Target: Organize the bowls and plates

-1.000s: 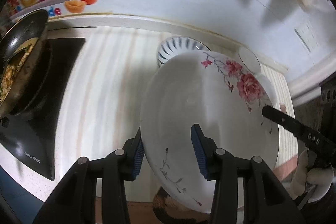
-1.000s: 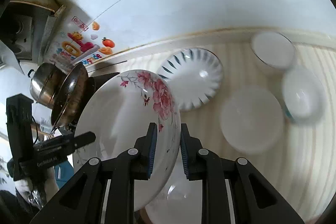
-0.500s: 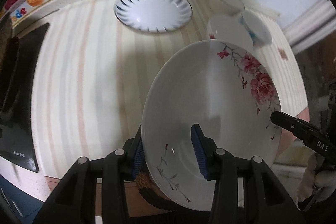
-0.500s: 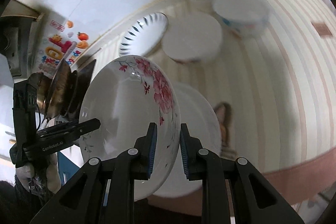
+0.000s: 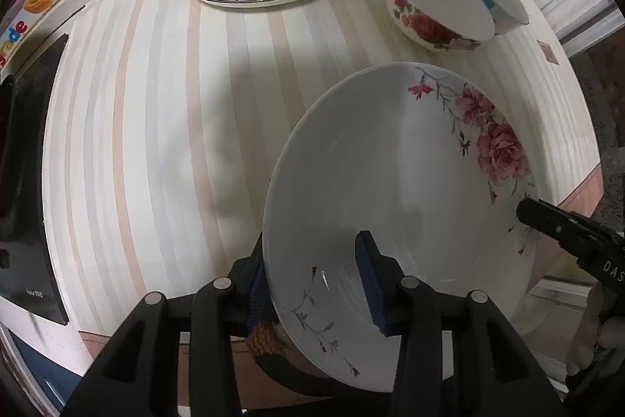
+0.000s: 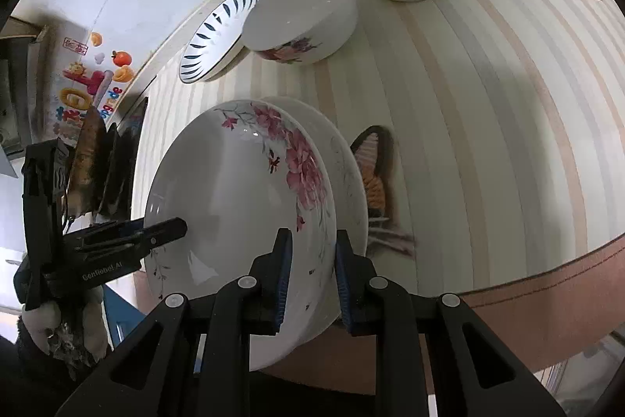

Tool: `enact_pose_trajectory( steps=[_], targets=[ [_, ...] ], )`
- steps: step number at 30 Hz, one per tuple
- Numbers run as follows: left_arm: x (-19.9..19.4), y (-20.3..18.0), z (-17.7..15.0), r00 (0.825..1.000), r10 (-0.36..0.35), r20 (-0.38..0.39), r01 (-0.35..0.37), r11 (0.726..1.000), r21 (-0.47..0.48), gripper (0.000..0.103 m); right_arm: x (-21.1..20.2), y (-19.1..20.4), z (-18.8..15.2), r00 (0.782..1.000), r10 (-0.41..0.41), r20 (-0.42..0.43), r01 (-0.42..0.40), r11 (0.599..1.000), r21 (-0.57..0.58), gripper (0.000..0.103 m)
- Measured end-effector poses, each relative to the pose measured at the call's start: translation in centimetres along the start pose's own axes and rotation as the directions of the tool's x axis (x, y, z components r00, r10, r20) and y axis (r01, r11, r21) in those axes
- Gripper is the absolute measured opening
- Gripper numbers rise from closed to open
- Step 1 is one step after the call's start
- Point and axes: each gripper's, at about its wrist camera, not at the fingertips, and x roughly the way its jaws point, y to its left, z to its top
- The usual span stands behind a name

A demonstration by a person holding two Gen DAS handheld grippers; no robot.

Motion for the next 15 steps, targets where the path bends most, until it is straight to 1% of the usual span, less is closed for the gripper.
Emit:
enact_pose_trajectory(
  steps=[6,8,15],
  targets=[
    [0.4,-0.7,0.2,1.0,0.029,-0.003,-0.029,0.999,0.012,0.04,1.0,0.2,0.9,1.0,-0.017,-0.005,0.017,1.0,-0.008,0.024],
    [0.4,-0.7,0.1,0.999,0.041,-0.005,-0.041,0.999,0.014,0.04,1.1,0.3,1.1,1.0,-0.018,0.007,0.018,1.0,-0.01,0.024],
    [1.5,-1.3,0.3,0.998,0.06,-0.034,-0.06,0.998,0.005,0.04,1.7,0.5,1.1,1.0,-0.016,-0.005,0.016,1.0,-0.013,0.023]
  ],
)
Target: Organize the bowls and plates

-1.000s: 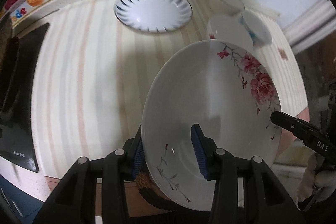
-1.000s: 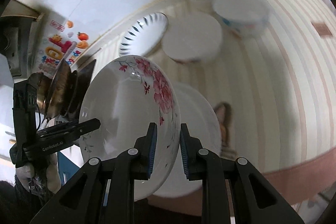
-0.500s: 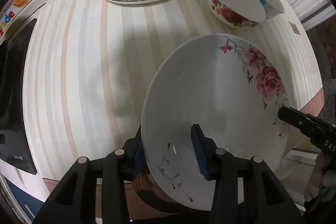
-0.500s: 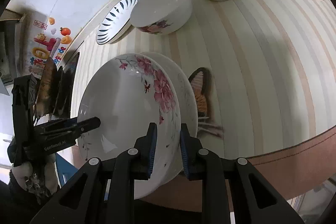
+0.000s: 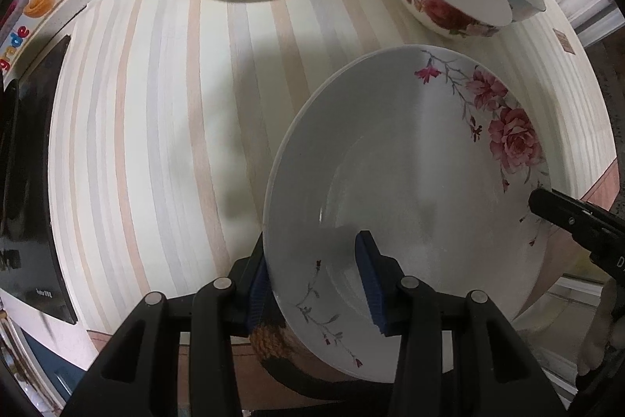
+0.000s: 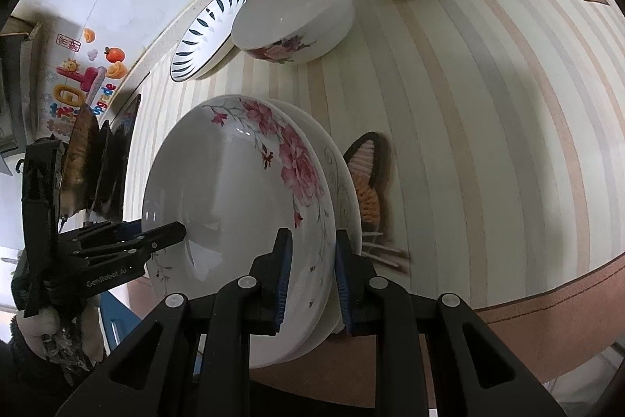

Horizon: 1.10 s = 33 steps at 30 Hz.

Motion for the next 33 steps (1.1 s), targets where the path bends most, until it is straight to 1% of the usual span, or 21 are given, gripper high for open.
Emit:
enact_pose_trajectory(
  steps=[6,10,13,19,20,23,27,31,33],
  targets=[
    [0.3,-1.4,1.0,1.0,0.019,0.006,-0.019,1.0,0.016,0.04,0.1,-0.2,0.1,1.0,-0.017,0.0,0.017,1.0,-0.005,0.023],
    [0.6,-2.1,1.0,0.999,0.033,0.003,-0.033,0.999,0.027,0.04,-0.2,-0.2,0.2,1.0,-0.024,0.008,0.024,1.0,-0.015,0.023],
    [0.8,-2.4,1.1,0.999,0.041,0.006,-0.041,0.999,0.033,0.04,-0.3,0.6,0.2,0.998,-0.068,0.003,0.068,0.997,-0.048,0.023],
    [0.7,-2.6,0.6,0.999,0.044,0.008,-0.044,0.998,0.038,0.04,-0.3,1.5,0.2,0.992,-0.122,-0.026,0.12,0.989,-0.082,0.023],
    [0.5,-2.0,0.8,0.999,0.043,0.008,-0.043,0.998,0.038,0.04,-0.4,1.6,0.2,0.991,-0.132,-0.028,0.129,0.988,-0.085,0.023],
    [0.5,-2.0,1.1,0.999,0.035,0.004,-0.035,0.999,0.028,0.04,-0.4,1.2,0.2,0.986,-0.158,-0.044,0.154,0.985,-0.079,0.023],
    [0.1,-0.8,0.9,1.0,0.023,0.0,-0.023,1.0,0.016,0.04,-0.9,1.4,0.6,0.987,-0.157,-0.042,0.153,0.985,-0.083,0.023],
    [-1.7,-0.3,0.4,1.0,-0.005,0.002,0.005,1.0,0.005,0.04,-1.9,2.4,0.5,0.987,-0.153,-0.041,0.147,0.983,-0.109,0.023],
    [-3.0,-0.1,0.2,1.0,-0.021,0.008,0.021,1.0,0.004,0.04,-2.3,3.0,0.3,0.986,-0.155,-0.054,0.148,0.981,-0.121,0.023]
  ],
)
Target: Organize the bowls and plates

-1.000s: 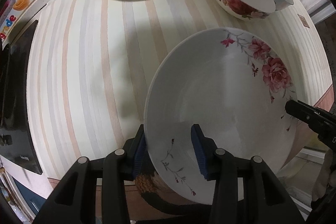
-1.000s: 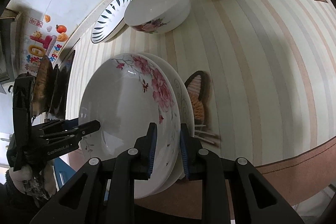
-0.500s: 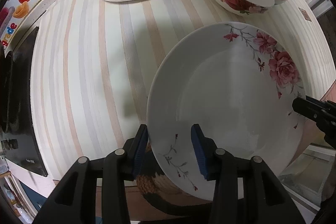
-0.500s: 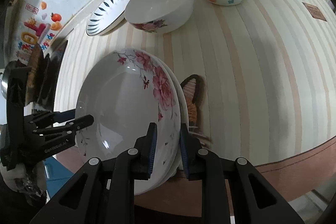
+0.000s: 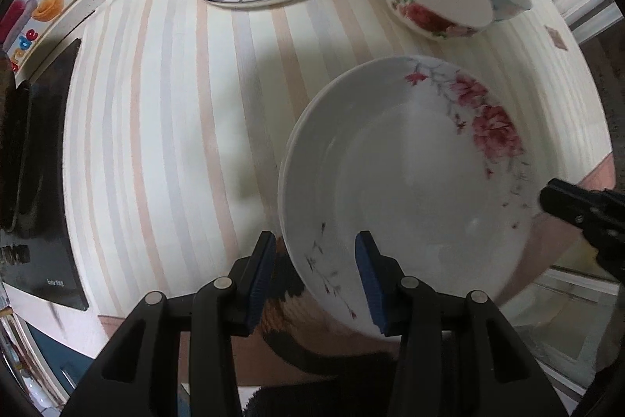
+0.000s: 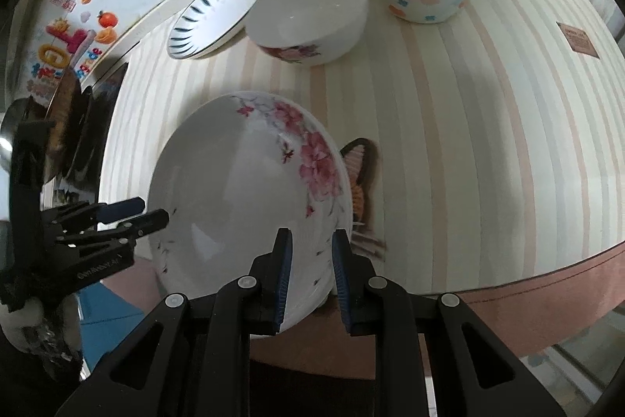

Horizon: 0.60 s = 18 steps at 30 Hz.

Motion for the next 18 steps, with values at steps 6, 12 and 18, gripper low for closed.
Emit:
enact_pose_trajectory(
  steps=[6,12,18],
  targets=[
    [-3.6,0.5,-0.9,0.999,-0.033,0.042,0.033,0.999,-0.004,0.04,-1.6,0.8,-0.7,0.999,0.012,-0.031,-0.012,1.0,0.0,0.023],
    [-6.6,1.3,-0.5,0.993,-0.063,0.099,0.065,0.998,-0.014,0.04,-4.5,2.3,0.1,0.999,0.033,-0.002,-0.034,0.999,-0.036,0.023],
    [-8.2,3.1,3.9,0.983,-0.074,0.168,0.081,0.996,-0.034,0.04,-7.4,4.6,5.0,0.995,0.081,0.065,-0.076,0.994,-0.078,0.024]
  ],
)
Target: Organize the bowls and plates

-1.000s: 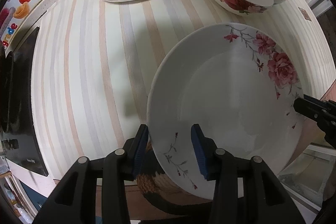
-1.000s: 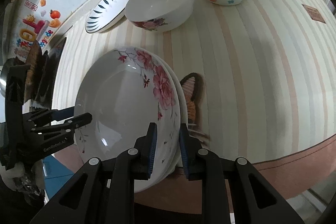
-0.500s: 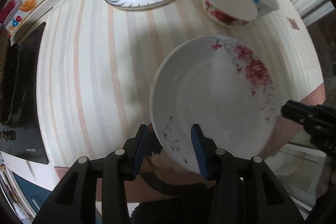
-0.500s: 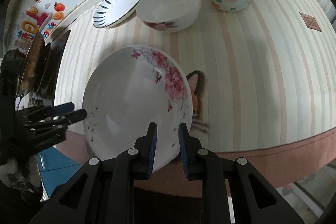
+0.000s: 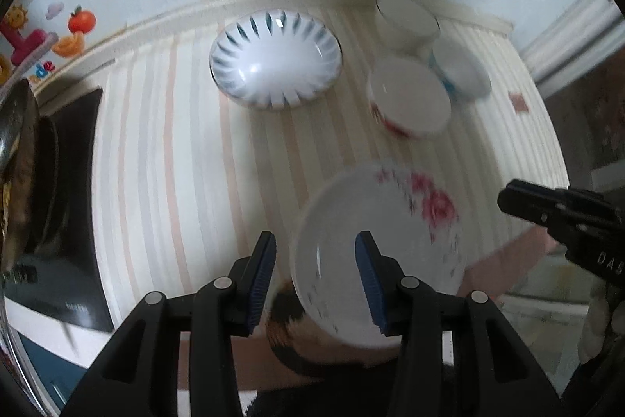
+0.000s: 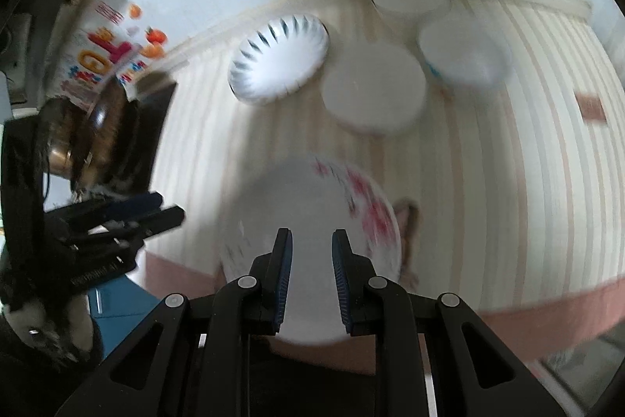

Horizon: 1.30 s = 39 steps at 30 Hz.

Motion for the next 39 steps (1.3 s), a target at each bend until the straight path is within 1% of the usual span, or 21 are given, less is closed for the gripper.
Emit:
enact_pose_trajectory(
  steps=[1,3,5,6,8,9,11,12,15,17,19,20,21,22,23,24,27,31,33,36,39],
  targets=[
    [0.1,0.4,0.8,1.0,0.002,0.008,-0.002,1.0,-0.01,0.04,-0.1,0.4,1.5,1.0,-0.005,0.011,0.005,1.0,-0.007,0.027],
    [0.4,1.9,3.1,1.0,0.007,0.029,-0.006,0.999,-0.045,0.04,0.1,0.8,4.5,0.999,-0.019,0.04,0.02,1.0,-0.013,0.039],
    [1.3,3.7,5.2,0.999,0.013,0.036,-0.01,0.996,-0.092,0.04,1.1,1.0,8.2,0.997,-0.031,0.065,0.032,0.999,-0.007,0.04],
    [2.2,5.0,6.7,0.999,0.018,0.038,-0.013,0.992,-0.122,0.04,2.0,0.9,10.0,0.998,-0.027,0.061,0.027,1.0,0.003,0.041],
    [4.2,7.3,8.9,0.999,0.024,0.023,-0.02,0.985,-0.173,0.04,3.9,0.5,13.0,0.999,-0.018,0.04,0.016,0.999,0.039,0.041],
    [5.4,8.4,9.9,1.0,0.02,0.012,-0.017,0.98,-0.198,0.04,5.6,0.1,15.1,1.0,-0.011,0.017,0.01,0.998,0.058,0.041],
    [7.7,10.0,11.5,1.0,0.016,-0.019,-0.02,0.973,-0.23,0.04,8.1,-0.5,17.6,1.0,-0.019,-0.01,0.019,0.996,0.083,0.041],
    [9.4,11.1,12.6,0.999,0.011,-0.037,-0.02,0.969,-0.247,0.04,10.0,-0.9,19.3,0.999,-0.019,-0.038,0.022,0.995,0.098,0.041],
    [12.8,12.7,14.3,0.996,-0.013,-0.085,-0.01,0.963,-0.269,0.04,14.1,-1.9,21.8,0.996,-0.019,-0.091,0.031,0.99,0.136,0.041],
    [14.5,13.3,15.2,0.994,-0.034,-0.104,0.005,0.963,-0.269,0.04,16.7,-2.6,23.3,0.991,-0.031,-0.129,0.05,0.987,0.15,0.04],
    [15.8,13.6,15.8,0.992,-0.041,-0.118,0.008,0.964,-0.264,0.039,18.3,-2.9,24.1,0.988,-0.047,-0.145,0.069,0.986,0.15,0.037],
    [16.5,13.6,16.0,0.992,-0.052,-0.119,0.02,0.967,-0.253,0.031,19.0,-3.1,24.5,0.986,-0.056,-0.156,0.08,0.985,0.152,0.033],
    [16.9,13.6,16.2,0.994,-0.043,-0.103,0.017,0.97,-0.243,0.025,19.7,-3.4,24.6,0.984,-0.063,-0.169,0.09,0.984,0.155,0.026],
    [17.3,13.5,16.3,0.993,-0.044,-0.109,0.017,0.971,-0.239,0.021,20.2,-3.6,24.8,0.982,-0.06,-0.178,0.089,0.984,0.158,0.022],
    [17.5,13.5,16.3,0.994,-0.039,-0.106,0.013,0.972,-0.236,0.021,20.8,-3.7,24.9,0.981,-0.055,-0.187,0.086,0.984,0.158,0.014],
    [17.6,13.4,16.3,0.995,-0.031,-0.098,0.007,0.973,-0.231,0.021,21.0,-3.7,25.0,0.982,-0.034,-0.184,0.065,0.984,0.165,0.009],
    [17.5,13.0,15.9,0.996,-0.017,-0.091,-0.003,0.977,-0.214,0.021,21.0,-3.2,24.9,0.983,-0.069,-0.171,0.093,0.986,0.137,0.009],
    [16.8,12.2,15.2,0.997,-0.007,-0.073,-0.008,0.98,-0.2,0.021,21.0,-3.1,24.4,0.984,-0.073,-0.164,0.095,0.986,0.134,0.01],
    [15.9,11.6,14.8,0.999,0.005,-0.054,-0.015,0.983,-0.184,0.021,20.1,-3.1,24.2,0.987,-0.076,-0.144,0.094,0.987,0.127,0.009],
    [14.5,11.1,15.0,1.0,0.007,-0.025,-0.011,0.985,-0.172,0.021,18.3,-2.3,24.1,0.99,-0.084,-0.116,0.097,0.989,0.108,0.01],
    [12.4,10.5,14.7,1.0,0.003,-0.004,-0.004,0.986,-0.166,0.021,16.6,-1.5,23.4,0.993,-0.076,-0.094,0.085,0.992,0.097,0.01]
  ],
)
